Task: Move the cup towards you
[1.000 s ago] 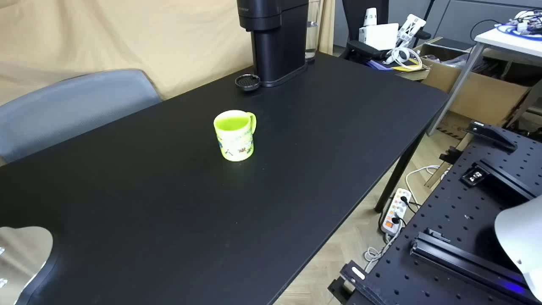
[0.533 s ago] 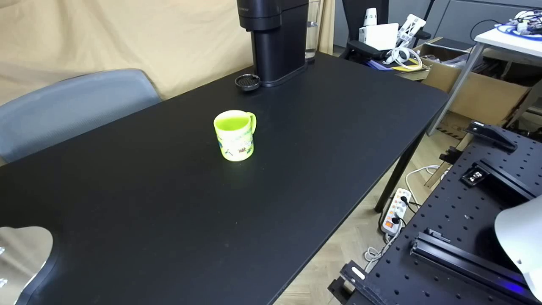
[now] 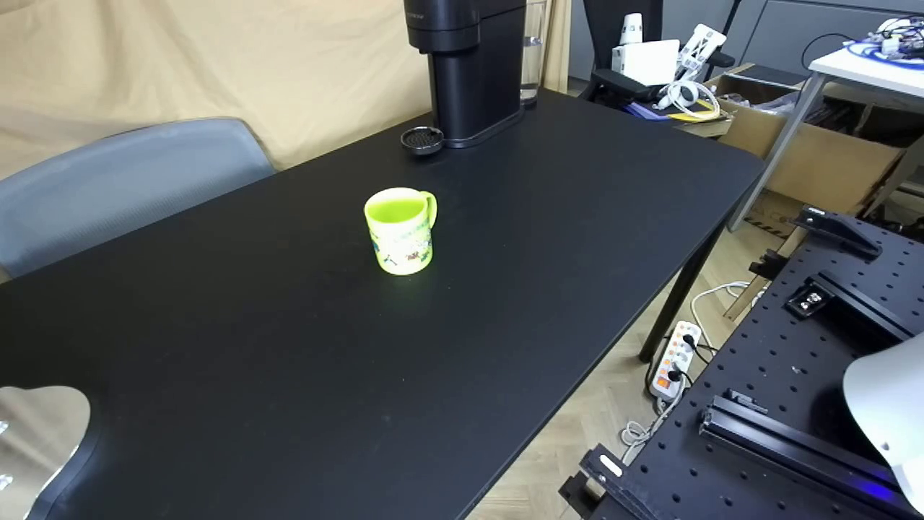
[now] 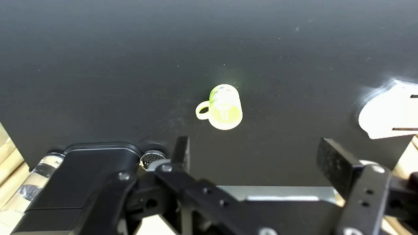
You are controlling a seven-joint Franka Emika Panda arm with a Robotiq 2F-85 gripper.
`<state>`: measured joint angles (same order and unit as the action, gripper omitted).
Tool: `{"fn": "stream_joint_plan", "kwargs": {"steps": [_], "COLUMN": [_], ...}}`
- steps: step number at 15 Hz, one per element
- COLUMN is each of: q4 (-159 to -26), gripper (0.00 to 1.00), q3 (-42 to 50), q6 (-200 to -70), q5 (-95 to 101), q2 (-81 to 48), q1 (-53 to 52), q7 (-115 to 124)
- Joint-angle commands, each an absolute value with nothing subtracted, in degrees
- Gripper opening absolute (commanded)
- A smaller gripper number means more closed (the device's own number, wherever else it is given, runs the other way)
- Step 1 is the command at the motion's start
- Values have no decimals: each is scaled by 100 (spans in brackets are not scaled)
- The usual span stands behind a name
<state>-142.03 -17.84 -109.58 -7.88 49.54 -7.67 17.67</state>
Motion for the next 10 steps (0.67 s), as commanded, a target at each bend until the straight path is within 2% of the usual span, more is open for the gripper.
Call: {"fn": "stream_joint_plan", "kwargs": {"steps": [1,10], "q4": [-14185,-14208], "gripper": [100,100], "q3": [-1764,-1709], "q6": [-10942,-11164], "q5": [-765,-680], "q2": [4940,4700], "q1": [-793,-671], "q7": [1785,1727]}}
